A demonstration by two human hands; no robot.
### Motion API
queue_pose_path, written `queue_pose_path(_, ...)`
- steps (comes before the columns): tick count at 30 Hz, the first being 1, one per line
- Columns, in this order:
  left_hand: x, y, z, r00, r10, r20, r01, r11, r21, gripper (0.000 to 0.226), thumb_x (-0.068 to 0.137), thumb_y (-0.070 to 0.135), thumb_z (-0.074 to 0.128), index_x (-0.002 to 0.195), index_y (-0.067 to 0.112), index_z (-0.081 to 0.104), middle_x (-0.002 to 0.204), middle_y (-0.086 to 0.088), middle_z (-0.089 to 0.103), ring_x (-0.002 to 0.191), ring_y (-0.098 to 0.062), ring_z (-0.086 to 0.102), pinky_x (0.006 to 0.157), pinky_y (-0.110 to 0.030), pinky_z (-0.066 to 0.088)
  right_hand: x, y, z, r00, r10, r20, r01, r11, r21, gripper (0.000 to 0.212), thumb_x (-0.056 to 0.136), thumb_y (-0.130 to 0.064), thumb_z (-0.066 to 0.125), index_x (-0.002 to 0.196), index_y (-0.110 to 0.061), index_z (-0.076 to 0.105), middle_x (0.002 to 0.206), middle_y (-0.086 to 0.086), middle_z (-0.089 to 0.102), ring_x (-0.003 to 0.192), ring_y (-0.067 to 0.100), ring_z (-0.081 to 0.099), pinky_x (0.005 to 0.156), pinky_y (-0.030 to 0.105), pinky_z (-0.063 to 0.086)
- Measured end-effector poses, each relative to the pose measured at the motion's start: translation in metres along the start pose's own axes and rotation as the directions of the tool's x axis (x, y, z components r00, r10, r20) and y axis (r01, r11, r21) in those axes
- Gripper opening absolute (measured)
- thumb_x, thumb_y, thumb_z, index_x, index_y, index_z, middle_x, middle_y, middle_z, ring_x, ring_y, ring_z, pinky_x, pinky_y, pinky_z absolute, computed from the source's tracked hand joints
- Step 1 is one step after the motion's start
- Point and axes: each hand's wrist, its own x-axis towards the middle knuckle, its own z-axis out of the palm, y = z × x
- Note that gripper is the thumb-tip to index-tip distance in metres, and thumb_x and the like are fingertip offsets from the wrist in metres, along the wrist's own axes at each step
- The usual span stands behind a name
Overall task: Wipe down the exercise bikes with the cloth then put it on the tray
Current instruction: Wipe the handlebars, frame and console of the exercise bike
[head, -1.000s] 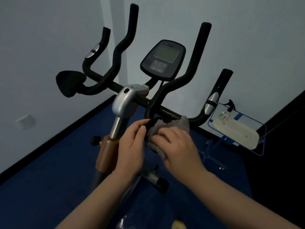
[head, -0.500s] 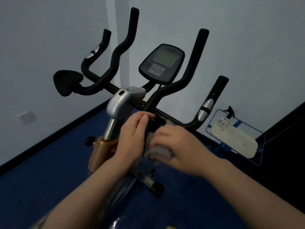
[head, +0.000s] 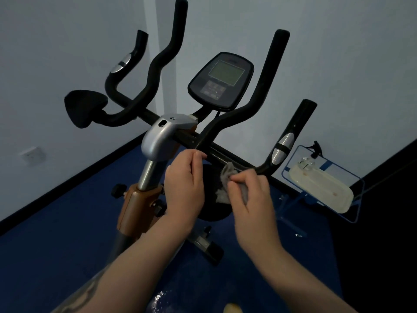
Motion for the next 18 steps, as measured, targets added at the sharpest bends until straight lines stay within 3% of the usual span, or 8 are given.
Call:
queue_pose_path(3,-0.001,-0.001,0.001,0.999,0.045,-0.017,-0.044,0.997,0.056,0.025,0.097,0.033,0.04,0.09,0.024,0.062,0.081,0.015,0.056,0.075,-0.003,0.053,0.07,-0.039,0.048,0.018,-0.01,0.007,0.993,0.115,0.016,-0.114,0.992,-0.049,0.002,0.096,-0.031,0.047,0.097,-0.032,0.046,0.103,-0.012,0.049,0.081,-0.001,0.053,0.059,0.014,0.045)
queue_pose_path(6,-0.002,-0.003,0.001,0.997,0.079,-0.014,-0.078,0.995,0.066,0.023,0.097,0.031,0.043,0.089,0.022,0.063,0.079,0.012,0.056,0.072,-0.006,0.053,0.067,-0.041,0.047,0.003,-0.017,0.015,0.986,0.153,-0.064,-0.148,0.986,0.074,0.008,0.097,-0.027,0.046,0.101,-0.035,0.047,0.109,-0.012,0.047,0.084,-0.002,0.054,0.061,0.012,0.047)
queue_pose_path(9,-0.002,-0.002,0.001,0.995,0.103,-0.02,-0.101,0.991,0.083,0.024,0.097,0.03,0.044,0.089,0.02,0.064,0.079,0.01,0.056,0.072,-0.009,0.054,0.066,-0.042,0.047,-0.009,-0.01,-0.002,0.975,0.208,0.075,-0.218,0.962,0.166,0.012,0.096,-0.03,0.046,0.096,-0.043,0.047,0.106,-0.018,0.048,0.088,-0.012,0.053,0.062,0.006,0.045)
queue_pose_path(12,-0.002,-0.003,-0.001,0.992,0.126,-0.005,-0.125,0.985,0.119,0.023,0.096,0.03,0.048,0.088,0.018,0.065,0.08,0.004,0.061,0.075,-0.013,0.057,0.067,-0.045,0.048,0.019,-0.002,-0.036,0.957,0.257,0.138,-0.278,0.946,0.166,0.008,0.094,-0.033,0.051,0.094,-0.041,0.054,0.099,-0.015,0.06,0.083,-0.004,0.062,0.06,0.014,0.049)
queue_pose_path(15,-0.001,-0.001,-0.001,0.99,0.139,0.005,-0.137,0.974,0.181,0.02,0.093,0.034,0.051,0.088,0.019,0.065,0.082,0.004,0.063,0.078,-0.013,0.057,0.069,-0.044,0.048,0.058,-0.005,-0.058,0.998,0.058,-0.005,-0.056,0.988,0.143,0.012,0.093,-0.031,0.053,0.102,-0.04,0.053,0.098,-0.02,0.059,0.082,-0.007,0.061,0.06,0.018,0.052)
queue_pose_path(16,-0.002,-0.001,-0.001,0.991,0.133,0.0,-0.131,0.972,0.197,0.021,0.092,0.035,0.052,0.088,0.02,0.065,0.083,0.005,0.063,0.079,-0.013,0.057,0.07,-0.044,0.048,0.068,-0.007,-0.059,0.999,-0.041,0.031,0.039,0.997,0.062,0.017,0.093,-0.031,0.054,0.107,-0.039,0.053,0.101,-0.02,0.059,0.085,-0.006,0.06,0.064,0.02,0.054)
queue_pose_path(18,-0.002,-0.001,-0.001,0.992,0.12,-0.028,-0.111,0.971,0.211,0.021,0.091,0.036,0.052,0.088,0.019,0.064,0.084,0.005,0.061,0.08,-0.013,0.057,0.07,-0.043,0.048,0.082,-0.004,-0.057,0.939,-0.152,0.308,0.206,0.967,-0.15,0.024,0.093,-0.034,0.054,0.116,-0.038,0.056,0.11,-0.02,0.061,0.095,-0.006,0.057,0.083,0.025,0.051)
